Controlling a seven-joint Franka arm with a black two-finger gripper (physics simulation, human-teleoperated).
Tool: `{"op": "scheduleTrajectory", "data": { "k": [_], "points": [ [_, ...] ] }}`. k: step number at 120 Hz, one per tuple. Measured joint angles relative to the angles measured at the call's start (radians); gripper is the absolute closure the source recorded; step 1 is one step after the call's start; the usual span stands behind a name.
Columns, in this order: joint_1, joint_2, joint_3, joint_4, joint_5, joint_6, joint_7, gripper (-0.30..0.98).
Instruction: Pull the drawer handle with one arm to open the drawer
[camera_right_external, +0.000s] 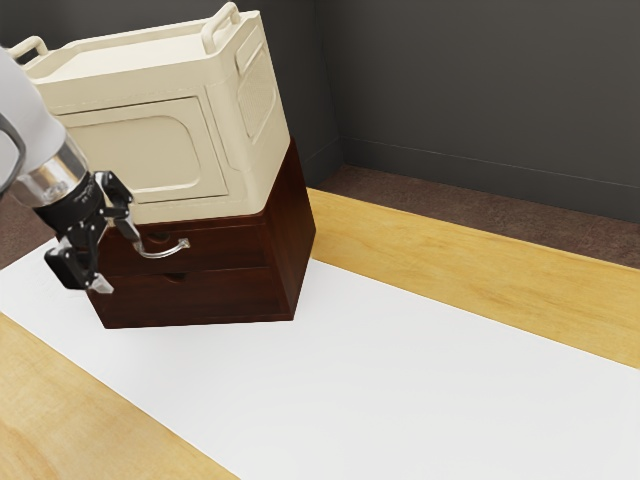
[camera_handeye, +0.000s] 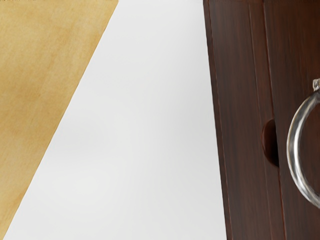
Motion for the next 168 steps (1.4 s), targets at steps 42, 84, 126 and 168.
{"op": "scheduleTrajectory", "data": {
  "k": [42,84,126,168],
  "points": [
    [0.045,0.006,-0.022,-0.044,0.000,0.089,-0.028,0.00],
    [0.067,0.063,-0.022,-0.045,-0.008,0.162,-0.032,0.00],
    [0.070,0.116,-0.022,-0.043,-0.012,0.210,-0.030,0.00],
    [0.076,0.152,-0.022,-0.038,-0.012,0.241,-0.023,0.00]
  ]
}}
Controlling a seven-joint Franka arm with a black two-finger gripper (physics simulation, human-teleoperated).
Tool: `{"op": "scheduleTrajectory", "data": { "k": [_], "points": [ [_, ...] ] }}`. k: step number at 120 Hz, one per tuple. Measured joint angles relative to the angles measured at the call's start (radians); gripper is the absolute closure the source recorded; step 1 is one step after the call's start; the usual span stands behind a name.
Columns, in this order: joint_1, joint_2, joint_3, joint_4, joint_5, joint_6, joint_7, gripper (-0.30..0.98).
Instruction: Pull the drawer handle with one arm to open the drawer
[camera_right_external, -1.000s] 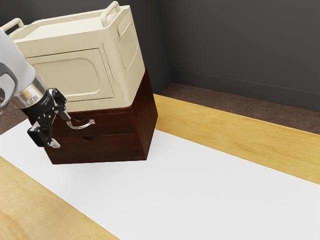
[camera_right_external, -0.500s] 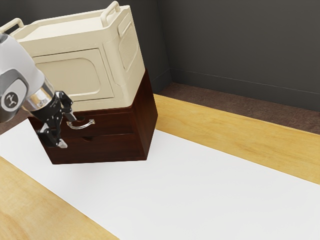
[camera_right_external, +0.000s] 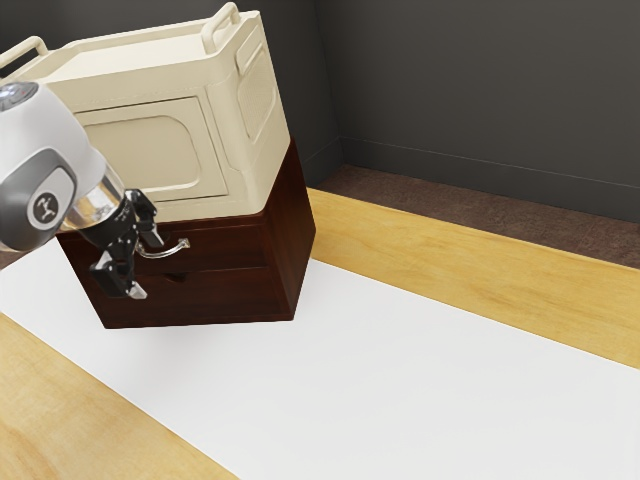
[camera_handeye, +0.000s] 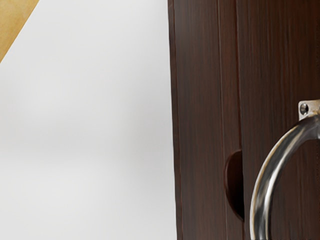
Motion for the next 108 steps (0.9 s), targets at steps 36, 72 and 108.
{"op": "scheduleTrajectory", "data": {
  "k": [36,72,108],
  "points": [
    [0.009,0.014,0.001,0.002,0.001,0.017,0.005,0.00],
    [0.012,0.021,0.001,0.000,0.000,0.027,0.009,0.01],
    [0.013,0.023,0.005,0.000,-0.017,0.031,0.011,0.27]
  ]
}}
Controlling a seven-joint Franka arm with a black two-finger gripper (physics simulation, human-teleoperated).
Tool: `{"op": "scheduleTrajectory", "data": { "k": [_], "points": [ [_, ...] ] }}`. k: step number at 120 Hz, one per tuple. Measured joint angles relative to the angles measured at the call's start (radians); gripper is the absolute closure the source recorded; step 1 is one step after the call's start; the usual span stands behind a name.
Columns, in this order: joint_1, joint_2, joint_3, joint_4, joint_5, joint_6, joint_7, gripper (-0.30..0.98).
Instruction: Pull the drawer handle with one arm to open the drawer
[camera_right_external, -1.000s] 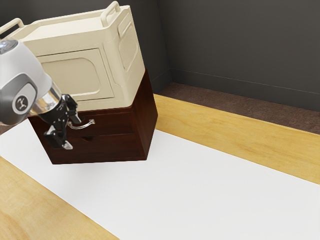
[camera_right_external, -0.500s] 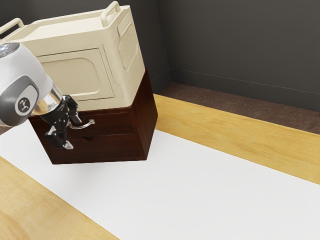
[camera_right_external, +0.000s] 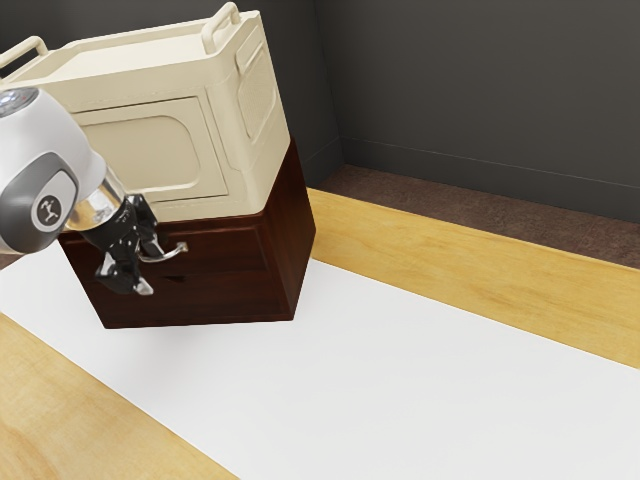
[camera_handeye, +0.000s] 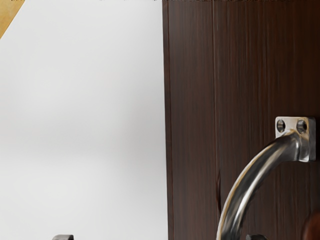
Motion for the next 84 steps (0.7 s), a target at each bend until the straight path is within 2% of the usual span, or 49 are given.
{"op": "scheduleTrajectory", "data": {
  "k": [46,84],
  "points": [
    [-0.001,-0.009,0.001,-0.008,0.002,0.000,0.002,0.49],
    [-0.002,-0.060,0.002,-0.063,0.005,0.000,0.004,0.54]
  ]
}}
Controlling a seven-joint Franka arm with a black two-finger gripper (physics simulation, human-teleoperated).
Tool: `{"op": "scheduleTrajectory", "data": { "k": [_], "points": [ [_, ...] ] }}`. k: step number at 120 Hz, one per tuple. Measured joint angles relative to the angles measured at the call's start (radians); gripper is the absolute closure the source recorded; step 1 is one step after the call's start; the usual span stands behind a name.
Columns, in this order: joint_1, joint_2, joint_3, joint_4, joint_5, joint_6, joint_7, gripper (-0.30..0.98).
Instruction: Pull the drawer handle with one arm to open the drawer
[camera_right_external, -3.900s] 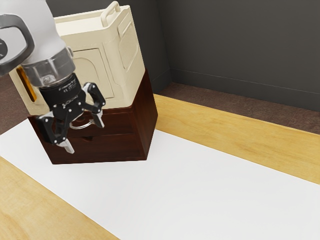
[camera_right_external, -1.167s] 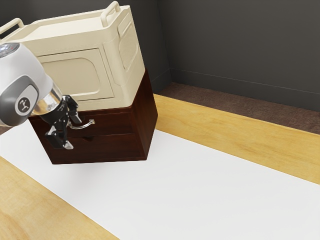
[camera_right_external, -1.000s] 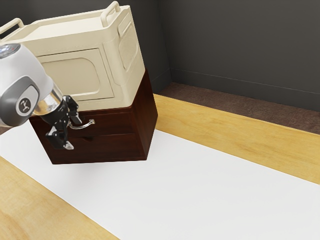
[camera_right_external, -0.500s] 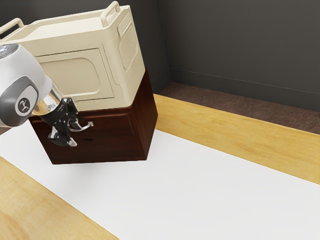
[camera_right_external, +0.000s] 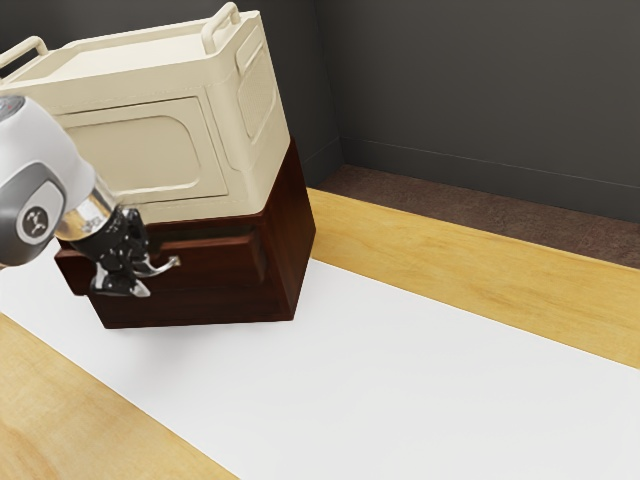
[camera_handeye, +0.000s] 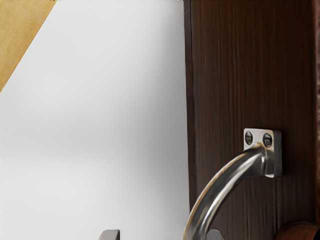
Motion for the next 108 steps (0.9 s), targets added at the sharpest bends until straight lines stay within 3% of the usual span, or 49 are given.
{"op": "scheduleTrajectory", "data": {
  "k": [85,108],
  "points": [
    [-0.006,-0.089,0.000,-0.088,0.004,0.001,0.003,0.55],
    [-0.007,-0.090,0.000,-0.097,0.004,0.006,0.007,0.50]
  ]
}}
